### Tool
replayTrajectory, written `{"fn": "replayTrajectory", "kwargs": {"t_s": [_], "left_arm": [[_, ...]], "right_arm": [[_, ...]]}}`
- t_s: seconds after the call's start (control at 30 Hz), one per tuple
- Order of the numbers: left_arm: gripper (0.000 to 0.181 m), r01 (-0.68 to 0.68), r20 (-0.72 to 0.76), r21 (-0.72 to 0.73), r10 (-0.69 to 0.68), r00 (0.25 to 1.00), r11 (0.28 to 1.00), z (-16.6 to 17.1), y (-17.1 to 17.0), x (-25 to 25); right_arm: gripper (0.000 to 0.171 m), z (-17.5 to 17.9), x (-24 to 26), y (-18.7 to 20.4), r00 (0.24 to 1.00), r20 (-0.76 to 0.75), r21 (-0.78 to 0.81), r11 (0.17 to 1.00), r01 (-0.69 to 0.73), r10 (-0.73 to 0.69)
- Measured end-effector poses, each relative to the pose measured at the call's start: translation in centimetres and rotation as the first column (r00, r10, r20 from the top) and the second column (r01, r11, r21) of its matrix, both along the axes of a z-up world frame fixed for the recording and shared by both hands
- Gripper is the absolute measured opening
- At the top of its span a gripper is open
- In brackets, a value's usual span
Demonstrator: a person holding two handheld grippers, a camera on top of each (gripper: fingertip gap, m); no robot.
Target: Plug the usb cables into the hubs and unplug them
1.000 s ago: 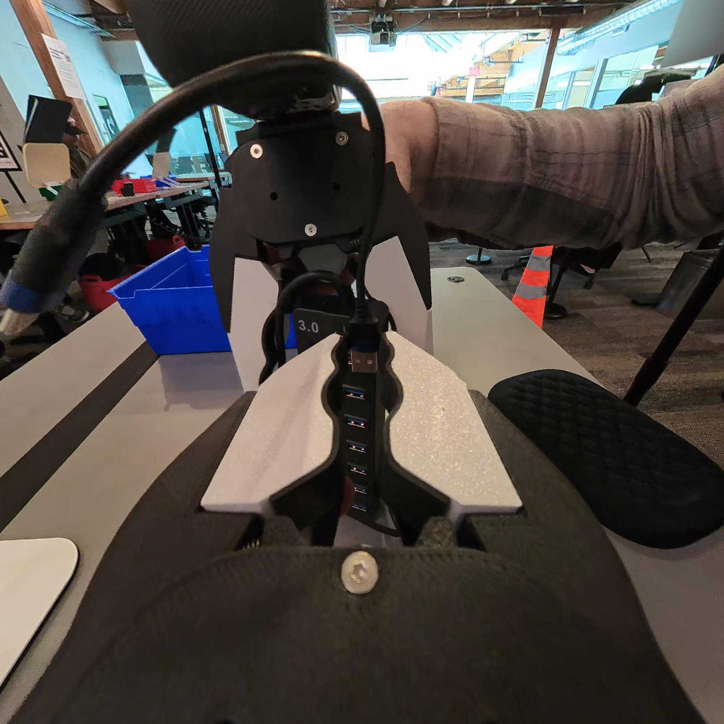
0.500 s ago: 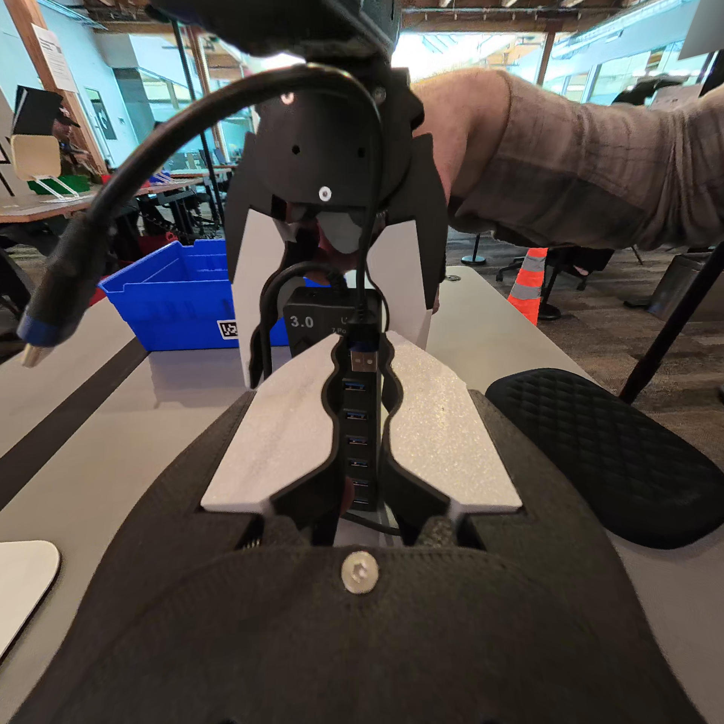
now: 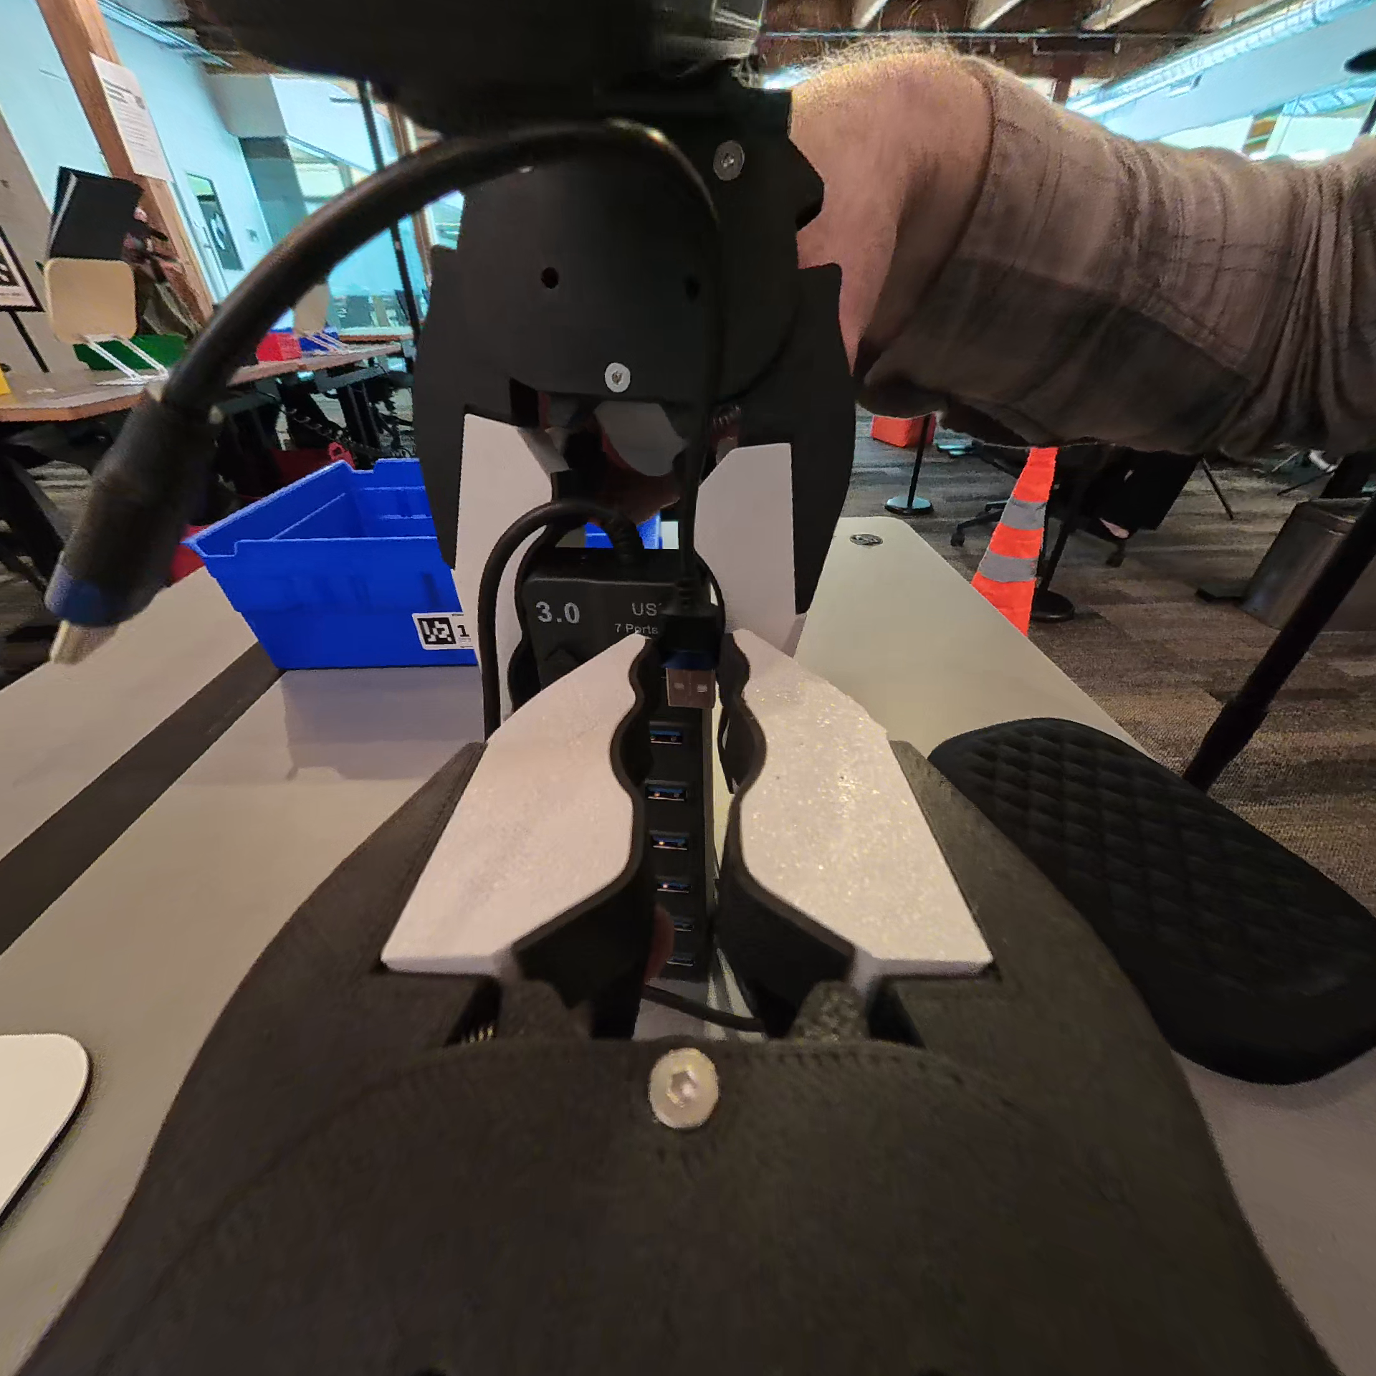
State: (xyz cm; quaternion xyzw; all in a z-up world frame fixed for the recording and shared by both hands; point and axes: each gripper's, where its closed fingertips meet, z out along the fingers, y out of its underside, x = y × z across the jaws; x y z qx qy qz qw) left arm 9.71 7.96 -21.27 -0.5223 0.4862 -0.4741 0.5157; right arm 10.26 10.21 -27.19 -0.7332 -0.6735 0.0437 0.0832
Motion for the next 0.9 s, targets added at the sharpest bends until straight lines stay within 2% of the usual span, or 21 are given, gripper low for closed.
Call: {"fn": "replayTrajectory", "kwargs": {"t_s": [0.1,0.13,0.27,0.4,0.77,0.9], "left_arm": [[0.015,-0.003,-0.003,0.002,0.003,1.000,1.000,0.00,0.01,0.03],[0.014,-0.004,-0.001,-0.001,0.004,1.000,1.000,0.01,0.00,0.08],[0.015,-0.010,0.000,0.009,0.010,1.000,1.000,0.01,-0.24,0.42],[0.015,-0.015,0.004,0.002,0.015,1.000,1.000,0.07,-0.15,0.45],[0.015,0.005,-0.007,-0.007,-0.005,1.000,1.000,-0.14,-0.31,0.42],[0.015,0.006,0.003,-0.017,-0.006,1.000,1.000,-0.06,-0.09,0.19]], "right_arm": [[0.071,-0.02,0.06,0.13,1.000,0.014,0.012,1.000,-0.011,0.011],[0.079,-0.02,0.02,0.23,1.000,0.019,0.024,1.000,-0.017,0.017],[0.068,-0.09,0.15,-0.14,0.998,0.050,0.016,0.999,-0.040,0.039],[0.069,-0.12,0.16,-0.13,0.998,0.049,0.020,0.999,-0.049,0.048],[0.063,-0.07,0.19,-0.25,0.963,0.099,0.059,0.964,-0.258,0.251],[0.067,-0.08,0.21,-0.23,0.954,0.116,0.056,0.957,-0.284,0.276]]}}
